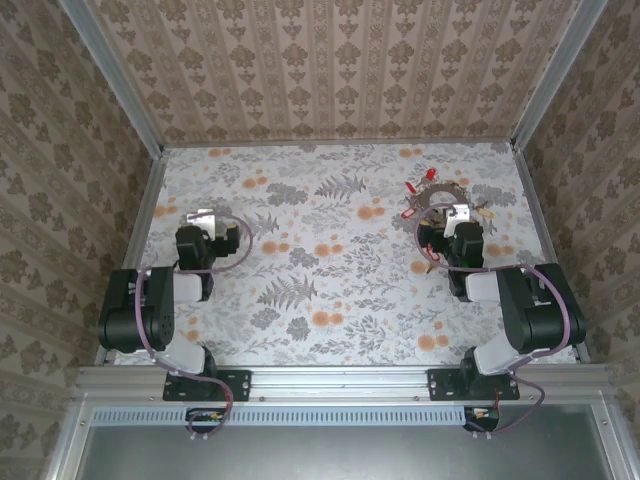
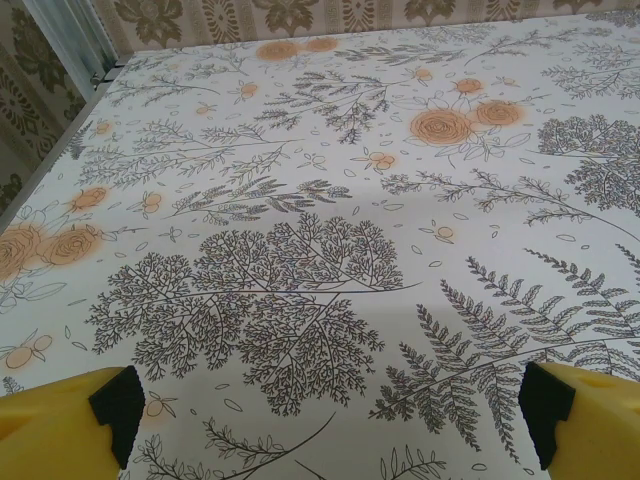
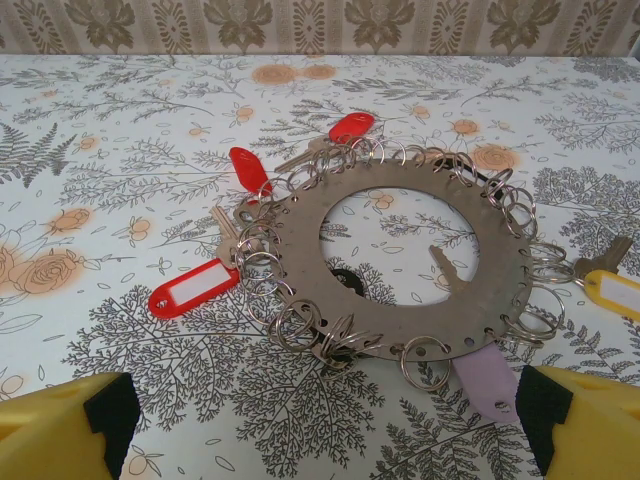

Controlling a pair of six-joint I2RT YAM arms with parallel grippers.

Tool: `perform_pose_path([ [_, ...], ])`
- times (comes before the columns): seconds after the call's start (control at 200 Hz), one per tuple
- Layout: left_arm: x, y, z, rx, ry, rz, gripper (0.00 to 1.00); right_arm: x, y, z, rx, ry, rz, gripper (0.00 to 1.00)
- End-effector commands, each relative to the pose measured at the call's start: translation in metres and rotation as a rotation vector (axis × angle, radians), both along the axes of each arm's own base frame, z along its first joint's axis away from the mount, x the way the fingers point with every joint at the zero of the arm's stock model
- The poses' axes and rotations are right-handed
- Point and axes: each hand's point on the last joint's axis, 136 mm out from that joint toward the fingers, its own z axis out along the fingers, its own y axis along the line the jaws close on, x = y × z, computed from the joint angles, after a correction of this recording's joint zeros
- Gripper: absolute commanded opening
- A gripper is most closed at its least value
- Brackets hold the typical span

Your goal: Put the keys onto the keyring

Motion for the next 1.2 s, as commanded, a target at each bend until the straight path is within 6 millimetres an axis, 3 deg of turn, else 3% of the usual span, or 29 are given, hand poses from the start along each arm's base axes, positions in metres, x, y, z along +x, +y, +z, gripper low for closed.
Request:
perform_pose_path([
  [0.0,0.004,0.000,0.008,0.017,-0.019,-0.004,1.00,0.004,-0.004,0.009,0.017,-0.024,-0.024,1.00],
  [0.79,0.004,0.000,0.008,0.015,-0.018,-0.004,1.00,0.004,-0.005,0.008,0.017,-0.023,-0.025,0.99],
  [0.895,0.004,0.000,0.010,0.018,-0.023,-0.001,1.00,0.001,-0.006,0.017,0.020,-0.051,-0.031,1.00],
  [0.965,0.003,0.006,0.024,0.036,-0.028,0.043,1.00,-0.008,-0.010,0.031,0.018,-0.057,-0.056,1.00],
  [1.01,-0.001,0.004,0.038,0.050,-0.010,0.058,1.00,-0.012,-0.019,0.056,0.026,-0.071,-0.114,0.99],
  [1.085,-0.009,-0.002,0.076,0.063,-0.047,0.057,1.00,-0.021,-0.037,0.086,0.110,-0.068,-0.244,1.00],
  [1.195,-0.029,-0.016,0.122,-0.021,-0.049,0.016,1.00,-0.035,-0.042,0.115,0.192,-0.047,-0.298,1.00],
])
